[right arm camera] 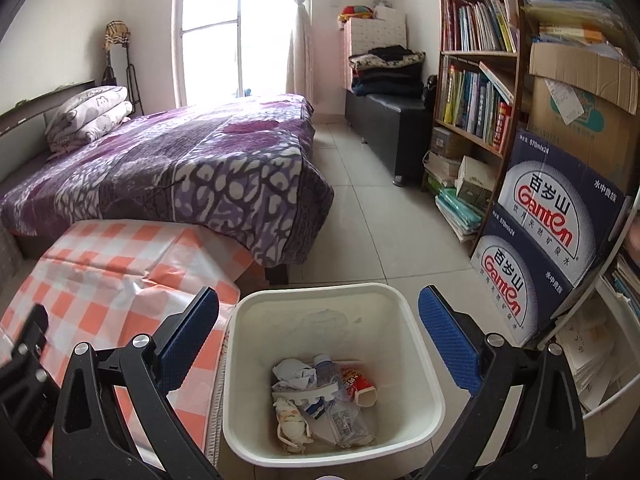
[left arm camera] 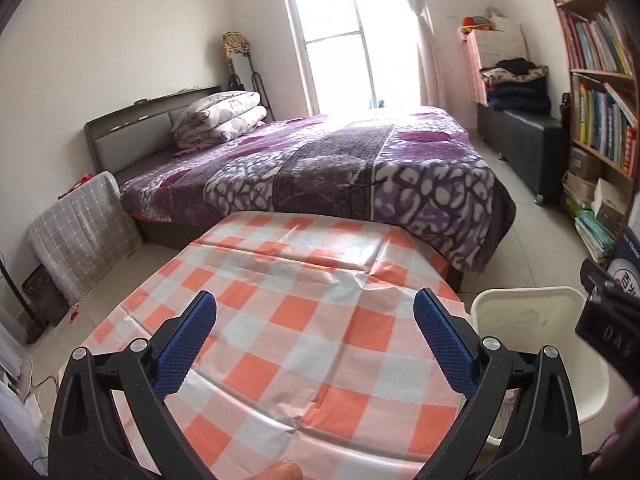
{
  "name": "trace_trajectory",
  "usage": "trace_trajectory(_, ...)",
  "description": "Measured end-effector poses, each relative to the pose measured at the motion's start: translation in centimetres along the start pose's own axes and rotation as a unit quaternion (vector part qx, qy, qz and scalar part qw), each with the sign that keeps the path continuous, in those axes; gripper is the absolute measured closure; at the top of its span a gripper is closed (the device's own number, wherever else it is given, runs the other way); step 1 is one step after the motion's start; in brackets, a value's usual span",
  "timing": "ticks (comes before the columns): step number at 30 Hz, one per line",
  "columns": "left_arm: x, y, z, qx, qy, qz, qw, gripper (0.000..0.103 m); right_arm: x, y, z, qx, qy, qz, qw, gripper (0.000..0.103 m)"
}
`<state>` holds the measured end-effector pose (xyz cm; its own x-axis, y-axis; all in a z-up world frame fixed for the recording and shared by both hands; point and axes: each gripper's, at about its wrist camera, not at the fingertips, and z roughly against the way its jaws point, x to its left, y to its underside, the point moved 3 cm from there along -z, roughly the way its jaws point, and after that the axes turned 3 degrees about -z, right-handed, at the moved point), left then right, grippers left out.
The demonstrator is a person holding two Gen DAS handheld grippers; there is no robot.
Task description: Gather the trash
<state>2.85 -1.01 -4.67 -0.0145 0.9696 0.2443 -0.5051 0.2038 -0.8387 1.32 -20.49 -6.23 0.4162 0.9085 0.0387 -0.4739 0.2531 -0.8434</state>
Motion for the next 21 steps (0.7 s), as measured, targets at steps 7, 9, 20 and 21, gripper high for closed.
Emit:
trace_trajectory(7,0.7,0.1,-1.2,0.034,0.020,0.015,0.9991,0.007,1.0,0.3,0.2,-0.022,-0.002,0.013,1.000,0.007)
trace_trajectory(9,0.6,0.3,-1.2,0.036,0.020,0.016,0.9990,0.007,1.1,0.2,-0.1,-0.019,-0.003,0.012,1.000,0.007)
trace_trajectory(20,0.5,0.6,-1.6,0.042,0.026,0.018,0.9986,0.007,1.9,0.7,-0.7,-0.008,-0.017,0.024,1.000,0.007)
trace_trajectory(21,0.5,0.6,-1.6,0.042,0.026,0.020,0.9986,0.007,2.0,0.7,-0.7,-0.006,-0.018,0.025,1.000,0.007)
